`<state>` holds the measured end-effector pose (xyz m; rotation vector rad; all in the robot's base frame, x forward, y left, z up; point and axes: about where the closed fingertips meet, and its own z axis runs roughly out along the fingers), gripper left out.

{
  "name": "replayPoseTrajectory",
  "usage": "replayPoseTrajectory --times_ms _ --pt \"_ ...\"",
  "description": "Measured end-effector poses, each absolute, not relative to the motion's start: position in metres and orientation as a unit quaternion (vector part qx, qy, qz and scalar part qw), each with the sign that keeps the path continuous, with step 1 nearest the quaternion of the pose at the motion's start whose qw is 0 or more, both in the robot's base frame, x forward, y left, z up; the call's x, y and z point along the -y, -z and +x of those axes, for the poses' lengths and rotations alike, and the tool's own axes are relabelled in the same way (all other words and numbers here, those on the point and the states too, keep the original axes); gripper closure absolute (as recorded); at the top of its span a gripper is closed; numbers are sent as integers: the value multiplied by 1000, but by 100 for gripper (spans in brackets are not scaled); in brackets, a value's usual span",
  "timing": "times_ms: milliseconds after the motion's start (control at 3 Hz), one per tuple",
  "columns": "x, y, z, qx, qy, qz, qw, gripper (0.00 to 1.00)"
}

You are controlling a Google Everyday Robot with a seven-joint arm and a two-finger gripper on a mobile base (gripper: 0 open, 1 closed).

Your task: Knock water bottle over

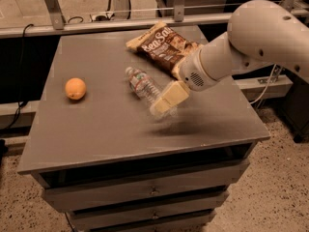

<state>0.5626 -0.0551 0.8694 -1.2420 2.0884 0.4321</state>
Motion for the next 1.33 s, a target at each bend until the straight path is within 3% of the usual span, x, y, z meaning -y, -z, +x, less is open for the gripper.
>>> replayPoseTrajectory --times_ms 1000,1333 --pt "127 -919 563 -720 -219 -544 371 0" --pt "129 -930 559 -704 -221 -561 374 0"
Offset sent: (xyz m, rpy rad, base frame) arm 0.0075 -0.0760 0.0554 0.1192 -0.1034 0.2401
